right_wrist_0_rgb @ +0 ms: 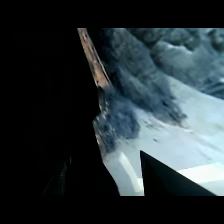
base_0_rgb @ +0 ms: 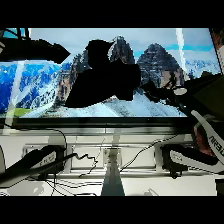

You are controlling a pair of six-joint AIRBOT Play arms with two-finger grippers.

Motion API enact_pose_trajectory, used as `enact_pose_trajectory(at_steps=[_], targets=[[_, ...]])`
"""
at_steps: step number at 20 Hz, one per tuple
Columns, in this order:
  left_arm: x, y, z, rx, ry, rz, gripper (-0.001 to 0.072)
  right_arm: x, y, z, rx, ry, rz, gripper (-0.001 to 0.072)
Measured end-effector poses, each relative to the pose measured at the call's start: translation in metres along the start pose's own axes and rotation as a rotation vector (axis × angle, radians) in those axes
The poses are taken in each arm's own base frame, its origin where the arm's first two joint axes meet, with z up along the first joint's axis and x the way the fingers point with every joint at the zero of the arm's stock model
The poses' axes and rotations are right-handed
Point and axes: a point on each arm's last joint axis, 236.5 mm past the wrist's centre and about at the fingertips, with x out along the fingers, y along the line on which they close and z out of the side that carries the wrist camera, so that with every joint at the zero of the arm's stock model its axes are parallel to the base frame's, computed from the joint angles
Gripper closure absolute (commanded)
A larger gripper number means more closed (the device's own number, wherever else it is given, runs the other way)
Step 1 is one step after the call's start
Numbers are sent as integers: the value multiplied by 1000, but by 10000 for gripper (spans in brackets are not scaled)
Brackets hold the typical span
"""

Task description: Fold the clothes and pants, and hang the long-sleeved shirts on hangers.

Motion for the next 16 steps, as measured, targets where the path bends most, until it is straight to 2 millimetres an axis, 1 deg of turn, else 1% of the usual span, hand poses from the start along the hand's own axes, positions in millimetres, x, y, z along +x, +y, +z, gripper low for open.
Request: enact_pose_trajectory(at_steps=[4,5,6,7,8,9,10,11,12,13,14,16], targets=[[1,5,-3,2,15,20,286,33,15,18,101,-17,23,225],[1,6,-4,-2,17,23,286,40,18,20,132,-9,30,225],[0,8,-4,-23,16,28,287,47,21,19,175,8,38,245],[-1,12,-5,-52,16,37,287,52,21,19,202,21,40,333],[-2,18,-5,-92,15,47,287,58,21,18,226,34,40,472],[-4,25,-7,-130,17,60,287,61,20,17,242,43,39,564],[-7,34,-10,-164,19,73,287,63,20,17,247,47,38,591],[-10,45,-14,-200,26,91,287,64,22,17,241,50,41,592],[-14,57,-21,-238,37,110,287,64,23,18,215,48,45,668],[-18,70,-31,-279,56,128,287,63,26,19,173,45,51,697],[-22,83,-43,-321,78,145,287,60,31,20,129,40,63,698],[-28,109,-78,-426,136,178,287,51,45,22,25,26,91,698]])
